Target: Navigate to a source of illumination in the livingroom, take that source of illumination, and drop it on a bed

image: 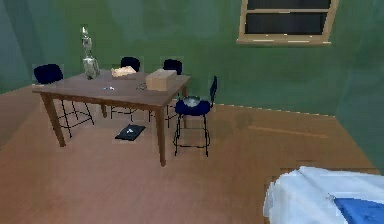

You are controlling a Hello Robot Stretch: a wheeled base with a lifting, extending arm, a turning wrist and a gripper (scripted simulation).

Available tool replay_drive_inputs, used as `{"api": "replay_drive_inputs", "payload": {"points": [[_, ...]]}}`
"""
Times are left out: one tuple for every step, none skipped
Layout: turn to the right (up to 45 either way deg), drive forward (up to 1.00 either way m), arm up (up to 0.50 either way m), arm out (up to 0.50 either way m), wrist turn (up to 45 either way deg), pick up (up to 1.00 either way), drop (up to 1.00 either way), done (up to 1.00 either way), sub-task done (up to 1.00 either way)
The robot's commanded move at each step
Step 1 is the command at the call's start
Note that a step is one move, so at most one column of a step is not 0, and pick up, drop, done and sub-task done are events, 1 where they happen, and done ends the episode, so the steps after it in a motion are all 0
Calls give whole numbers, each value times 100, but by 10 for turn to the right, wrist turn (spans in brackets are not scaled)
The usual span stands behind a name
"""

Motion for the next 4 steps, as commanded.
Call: {"api": "replay_drive_inputs", "payload": {"points": [[0, 0, 0, 0, 0, 0, 100, 0, 0], [0, 0, 10, 0, 0, 0, 0, 0, 0], [0, 0, 0, -8, 0, 0, 0, 0, 0], [0, 0, 0, 0, 0, 0, 0, 100, 0]]}}
